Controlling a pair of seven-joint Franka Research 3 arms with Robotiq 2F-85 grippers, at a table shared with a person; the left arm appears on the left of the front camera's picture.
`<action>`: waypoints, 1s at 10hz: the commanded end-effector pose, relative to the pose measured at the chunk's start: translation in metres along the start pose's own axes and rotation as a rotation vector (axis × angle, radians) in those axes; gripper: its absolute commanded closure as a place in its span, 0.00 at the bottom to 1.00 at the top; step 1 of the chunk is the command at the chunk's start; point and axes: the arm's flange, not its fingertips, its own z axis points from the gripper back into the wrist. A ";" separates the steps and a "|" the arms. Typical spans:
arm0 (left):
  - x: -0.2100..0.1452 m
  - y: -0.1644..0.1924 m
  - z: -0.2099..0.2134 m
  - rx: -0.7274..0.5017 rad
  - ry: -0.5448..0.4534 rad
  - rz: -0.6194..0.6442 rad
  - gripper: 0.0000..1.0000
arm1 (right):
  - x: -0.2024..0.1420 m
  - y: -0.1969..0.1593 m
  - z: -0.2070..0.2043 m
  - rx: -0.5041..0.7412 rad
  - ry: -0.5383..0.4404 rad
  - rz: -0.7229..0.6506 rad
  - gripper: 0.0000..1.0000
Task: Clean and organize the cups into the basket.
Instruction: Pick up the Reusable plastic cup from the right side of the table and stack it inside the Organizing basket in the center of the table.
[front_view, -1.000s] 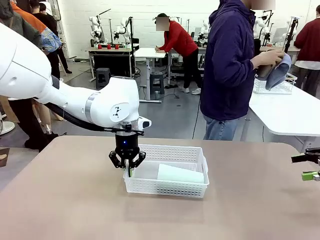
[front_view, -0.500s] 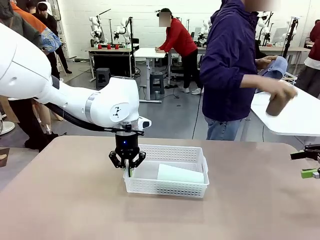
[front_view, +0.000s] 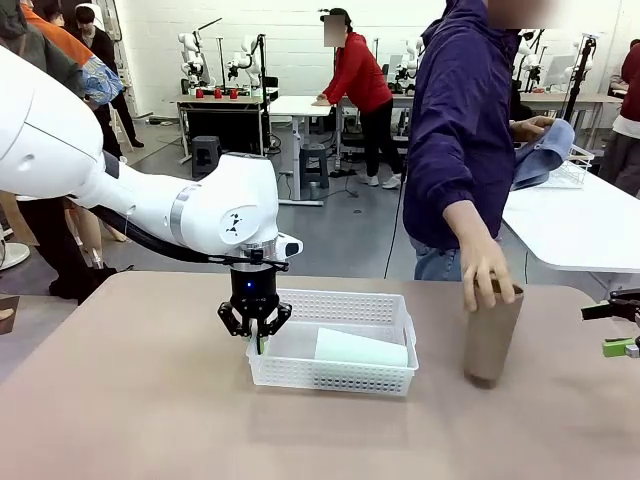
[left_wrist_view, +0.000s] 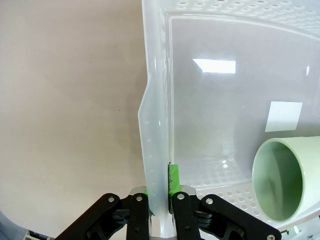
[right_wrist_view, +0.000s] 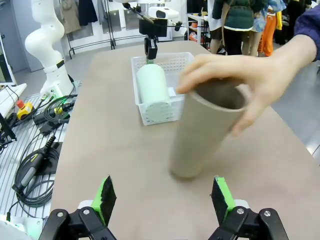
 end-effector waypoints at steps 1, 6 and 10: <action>-0.001 0.001 0.001 0.000 -0.003 -0.002 1.00 | 0.000 0.005 -0.003 -0.007 0.000 -0.007 0.00; -0.001 0.001 0.001 0.000 -0.003 -0.002 1.00 | 0.000 0.005 -0.003 -0.007 0.000 -0.007 0.00; -0.001 0.001 0.001 0.000 -0.003 -0.002 1.00 | -0.018 -0.038 -0.042 0.039 0.012 0.033 0.00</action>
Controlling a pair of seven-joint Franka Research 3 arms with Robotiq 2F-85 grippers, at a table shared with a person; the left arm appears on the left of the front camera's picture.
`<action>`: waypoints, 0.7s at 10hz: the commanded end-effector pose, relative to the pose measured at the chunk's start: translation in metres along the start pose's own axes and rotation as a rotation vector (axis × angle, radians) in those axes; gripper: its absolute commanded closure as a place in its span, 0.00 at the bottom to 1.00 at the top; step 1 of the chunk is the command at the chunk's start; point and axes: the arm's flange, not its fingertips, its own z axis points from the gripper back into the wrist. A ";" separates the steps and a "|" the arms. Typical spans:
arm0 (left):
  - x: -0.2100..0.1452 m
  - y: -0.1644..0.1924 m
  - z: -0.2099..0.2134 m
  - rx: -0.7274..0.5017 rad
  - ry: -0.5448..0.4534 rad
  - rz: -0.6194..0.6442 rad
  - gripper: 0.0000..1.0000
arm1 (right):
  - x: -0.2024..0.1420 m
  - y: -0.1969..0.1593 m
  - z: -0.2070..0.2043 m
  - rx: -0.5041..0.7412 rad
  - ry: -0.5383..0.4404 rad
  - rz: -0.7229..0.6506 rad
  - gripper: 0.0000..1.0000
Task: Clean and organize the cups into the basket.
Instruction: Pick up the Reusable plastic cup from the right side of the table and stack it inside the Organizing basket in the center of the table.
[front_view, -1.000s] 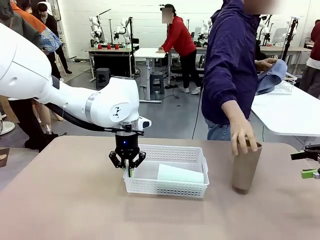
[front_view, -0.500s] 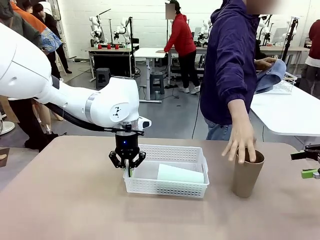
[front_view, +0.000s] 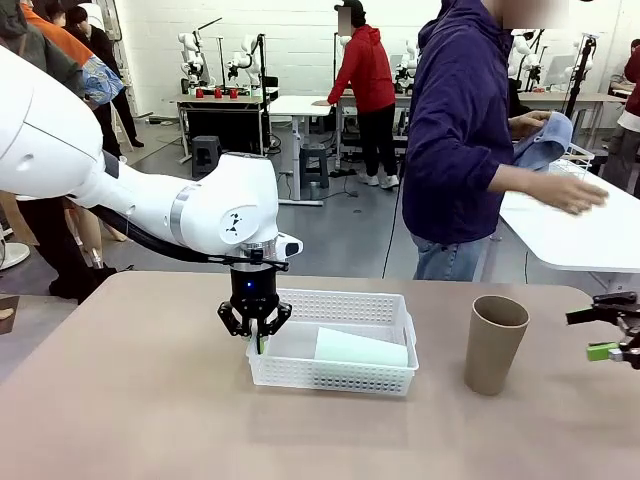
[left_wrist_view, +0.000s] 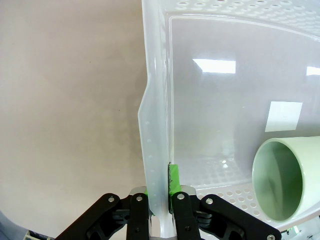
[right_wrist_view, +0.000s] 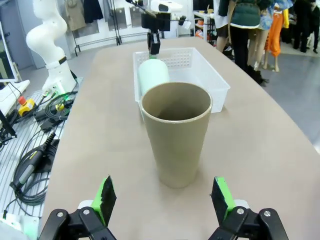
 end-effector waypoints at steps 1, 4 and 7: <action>-0.001 0.001 0.001 0.000 -0.003 -0.002 1.00 | -0.012 -0.036 -0.020 -0.011 -0.022 0.022 0.00; -0.001 0.001 0.001 0.000 -0.003 -0.002 1.00 | -0.026 -0.060 -0.040 0.021 -0.039 -0.011 0.00; -0.001 0.001 0.001 0.000 -0.003 -0.002 1.00 | -0.033 -0.068 -0.068 0.113 -0.012 -0.021 0.00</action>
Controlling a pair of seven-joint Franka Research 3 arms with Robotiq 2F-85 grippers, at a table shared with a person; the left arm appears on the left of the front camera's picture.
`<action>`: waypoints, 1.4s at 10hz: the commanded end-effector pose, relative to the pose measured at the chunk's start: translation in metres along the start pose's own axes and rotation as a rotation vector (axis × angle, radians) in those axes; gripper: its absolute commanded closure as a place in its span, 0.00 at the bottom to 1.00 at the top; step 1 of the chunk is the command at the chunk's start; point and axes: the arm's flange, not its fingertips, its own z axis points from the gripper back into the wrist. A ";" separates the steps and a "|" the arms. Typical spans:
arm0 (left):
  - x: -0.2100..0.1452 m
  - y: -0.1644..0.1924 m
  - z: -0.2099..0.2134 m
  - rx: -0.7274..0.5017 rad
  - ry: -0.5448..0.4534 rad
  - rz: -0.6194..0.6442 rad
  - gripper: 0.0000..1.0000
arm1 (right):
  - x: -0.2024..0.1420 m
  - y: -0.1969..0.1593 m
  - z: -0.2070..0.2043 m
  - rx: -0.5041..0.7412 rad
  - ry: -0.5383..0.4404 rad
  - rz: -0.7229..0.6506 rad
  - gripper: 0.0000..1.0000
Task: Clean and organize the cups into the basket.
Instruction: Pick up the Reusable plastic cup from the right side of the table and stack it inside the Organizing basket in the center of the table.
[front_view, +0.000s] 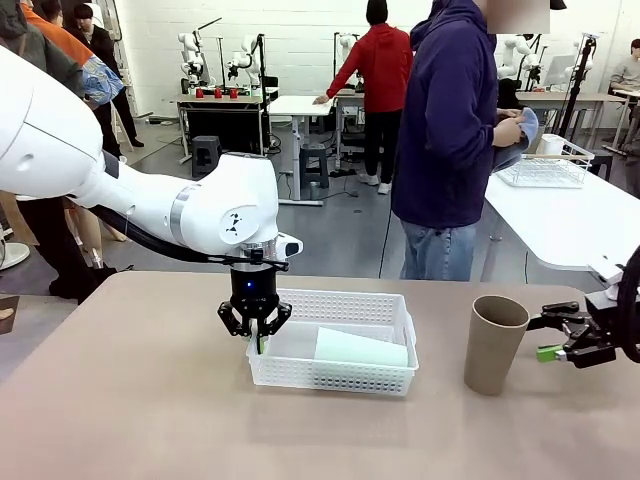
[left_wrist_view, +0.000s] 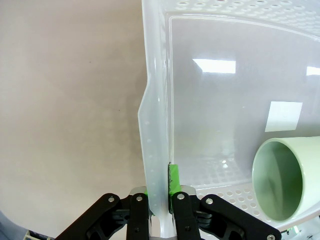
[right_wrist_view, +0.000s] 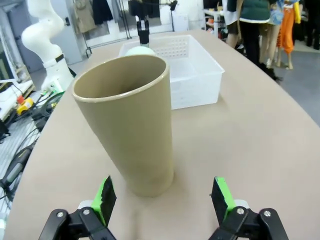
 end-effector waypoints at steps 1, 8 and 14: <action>-0.001 0.001 0.001 0.000 -0.003 -0.002 1.00 | 0.000 -0.004 -0.013 0.058 0.026 0.022 0.00; -0.001 0.001 0.001 0.000 -0.003 -0.002 1.00 | 0.013 -0.008 -0.065 0.188 0.069 0.063 0.00; -0.001 0.001 0.001 0.000 -0.003 -0.002 1.00 | 0.014 -0.010 -0.075 0.248 0.040 0.108 1.00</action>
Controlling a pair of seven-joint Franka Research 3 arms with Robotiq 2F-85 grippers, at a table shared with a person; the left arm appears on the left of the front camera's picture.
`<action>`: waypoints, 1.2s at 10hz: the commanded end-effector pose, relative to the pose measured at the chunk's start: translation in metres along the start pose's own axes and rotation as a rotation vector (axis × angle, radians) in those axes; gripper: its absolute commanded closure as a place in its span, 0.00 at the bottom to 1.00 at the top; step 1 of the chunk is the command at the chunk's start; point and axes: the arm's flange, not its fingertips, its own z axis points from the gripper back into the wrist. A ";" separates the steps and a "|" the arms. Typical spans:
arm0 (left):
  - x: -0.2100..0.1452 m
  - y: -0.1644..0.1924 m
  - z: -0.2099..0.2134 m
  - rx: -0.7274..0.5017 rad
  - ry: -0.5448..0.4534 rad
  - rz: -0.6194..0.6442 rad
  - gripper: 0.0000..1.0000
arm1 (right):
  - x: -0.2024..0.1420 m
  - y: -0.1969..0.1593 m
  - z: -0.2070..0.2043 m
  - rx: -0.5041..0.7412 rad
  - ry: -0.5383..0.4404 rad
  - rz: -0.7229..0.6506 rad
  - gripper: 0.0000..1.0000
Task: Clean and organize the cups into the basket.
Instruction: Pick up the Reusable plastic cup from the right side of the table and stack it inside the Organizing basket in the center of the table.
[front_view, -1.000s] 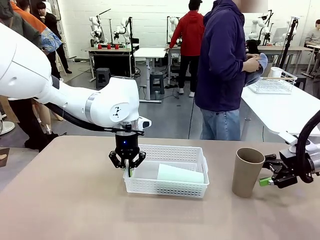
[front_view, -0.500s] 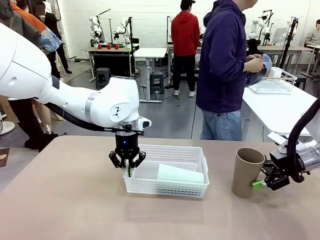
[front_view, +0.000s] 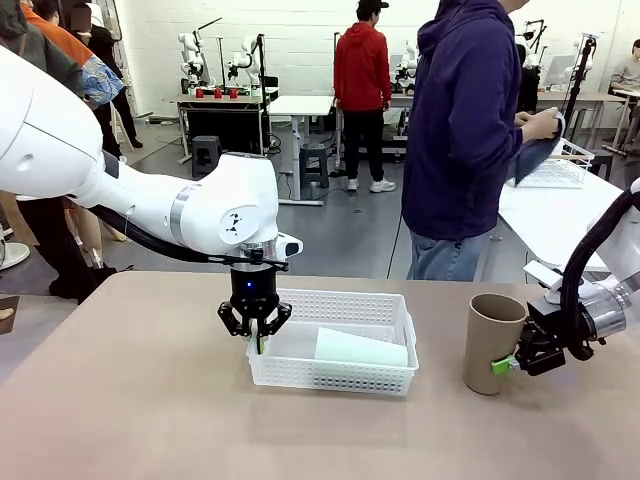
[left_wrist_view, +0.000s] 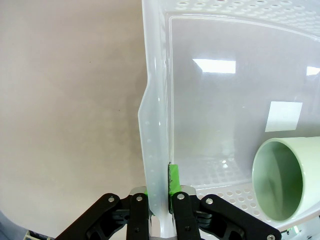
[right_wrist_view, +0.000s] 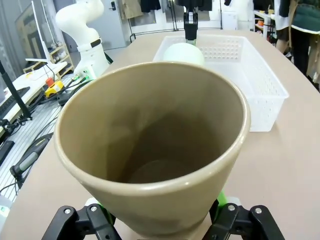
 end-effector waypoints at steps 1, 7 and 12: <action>-0.001 0.001 0.001 0.000 -0.003 -0.002 1.00 | -0.006 0.000 0.002 0.038 0.000 0.021 0.61; -0.001 0.001 0.001 0.000 -0.003 -0.002 1.00 | 0.149 0.059 0.068 -0.079 -0.029 -0.200 1.00; -0.001 0.001 0.001 0.000 -0.003 -0.002 1.00 | 0.207 0.082 0.090 -0.126 -0.010 -0.203 1.00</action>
